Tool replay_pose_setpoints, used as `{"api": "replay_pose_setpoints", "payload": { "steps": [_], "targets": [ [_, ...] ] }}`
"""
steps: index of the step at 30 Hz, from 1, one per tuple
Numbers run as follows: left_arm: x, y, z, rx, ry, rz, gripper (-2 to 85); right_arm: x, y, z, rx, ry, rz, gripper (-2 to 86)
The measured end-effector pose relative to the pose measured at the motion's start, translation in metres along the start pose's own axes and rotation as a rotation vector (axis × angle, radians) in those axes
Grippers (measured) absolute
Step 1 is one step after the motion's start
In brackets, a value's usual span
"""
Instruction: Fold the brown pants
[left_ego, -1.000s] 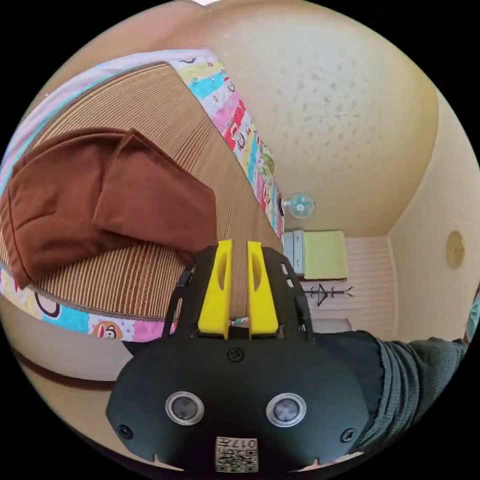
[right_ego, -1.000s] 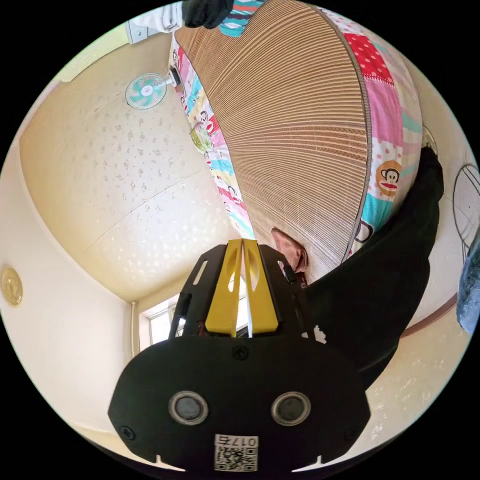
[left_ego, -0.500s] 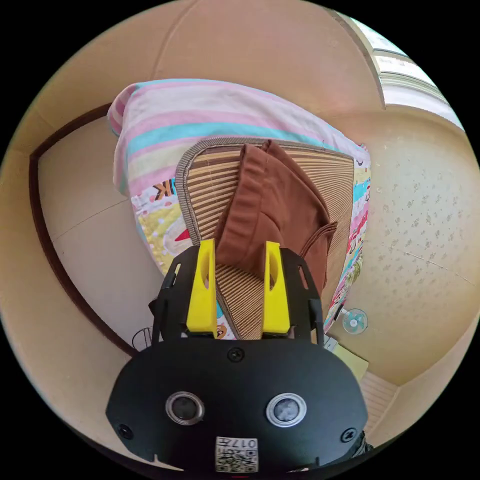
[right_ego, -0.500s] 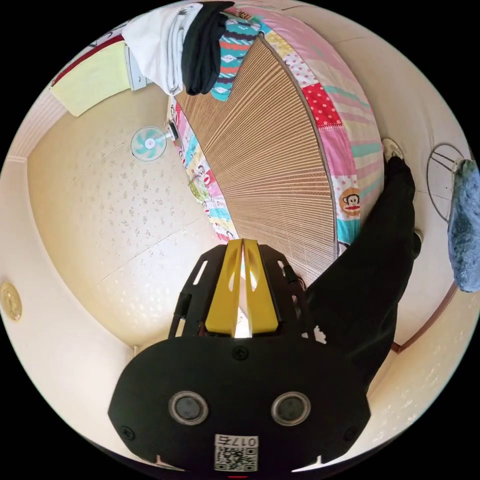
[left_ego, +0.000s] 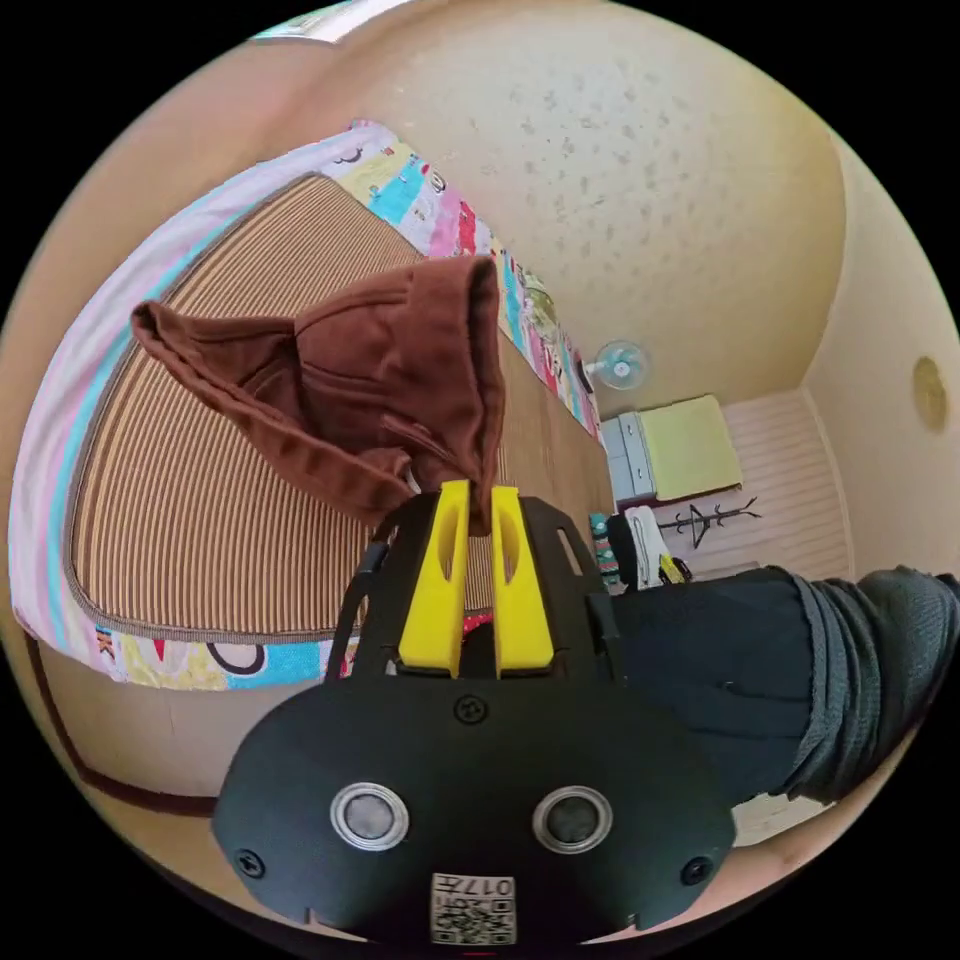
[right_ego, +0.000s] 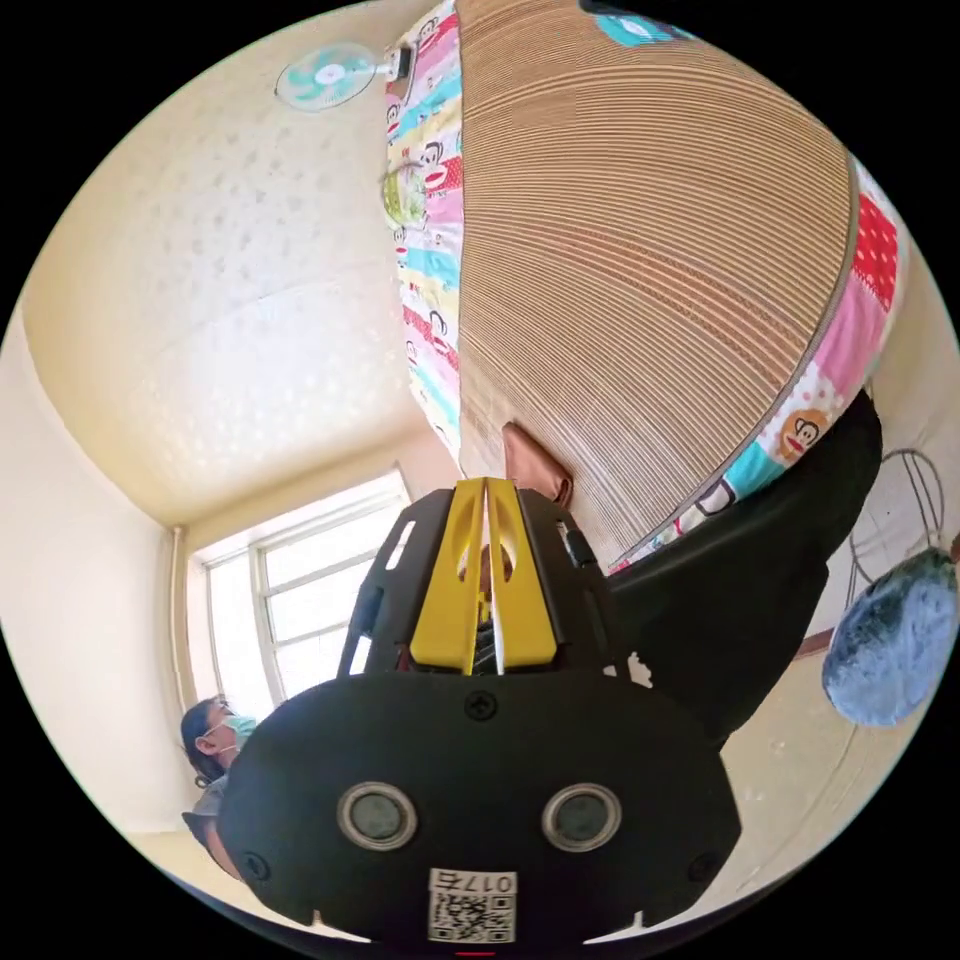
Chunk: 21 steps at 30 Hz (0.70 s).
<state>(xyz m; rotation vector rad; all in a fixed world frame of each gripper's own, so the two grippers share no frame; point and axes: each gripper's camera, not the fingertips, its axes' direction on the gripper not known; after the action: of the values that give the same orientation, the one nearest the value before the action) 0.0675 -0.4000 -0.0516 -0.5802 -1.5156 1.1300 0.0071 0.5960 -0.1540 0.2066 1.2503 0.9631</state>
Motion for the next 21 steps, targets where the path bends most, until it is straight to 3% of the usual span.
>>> {"api": "replay_pose_setpoints", "payload": {
  "steps": [5, 14, 18, 21],
  "targets": [
    [0.087, -0.012, 0.088, -0.15, 0.089, 0.223, 1.3, -0.084, -0.023, 0.05, -0.239, 0.278, -0.32, 3.6],
    [0.267, 0.047, 0.258, -0.436, 0.24, 0.619, 0.8, -0.197, -0.017, 0.152, -0.61, 0.116, -0.714, 18.4],
    [0.321, 0.105, 0.343, -0.567, 0.135, 0.736, 0.6, -0.184, -0.019, 0.219, -0.904, 0.356, -0.66, 15.4],
    [0.308, 0.133, 0.373, -0.581, 0.08, 0.648, 0.5, -0.172, -0.024, 0.205, -0.841, 0.301, -0.633, 7.3]
  ]
}}
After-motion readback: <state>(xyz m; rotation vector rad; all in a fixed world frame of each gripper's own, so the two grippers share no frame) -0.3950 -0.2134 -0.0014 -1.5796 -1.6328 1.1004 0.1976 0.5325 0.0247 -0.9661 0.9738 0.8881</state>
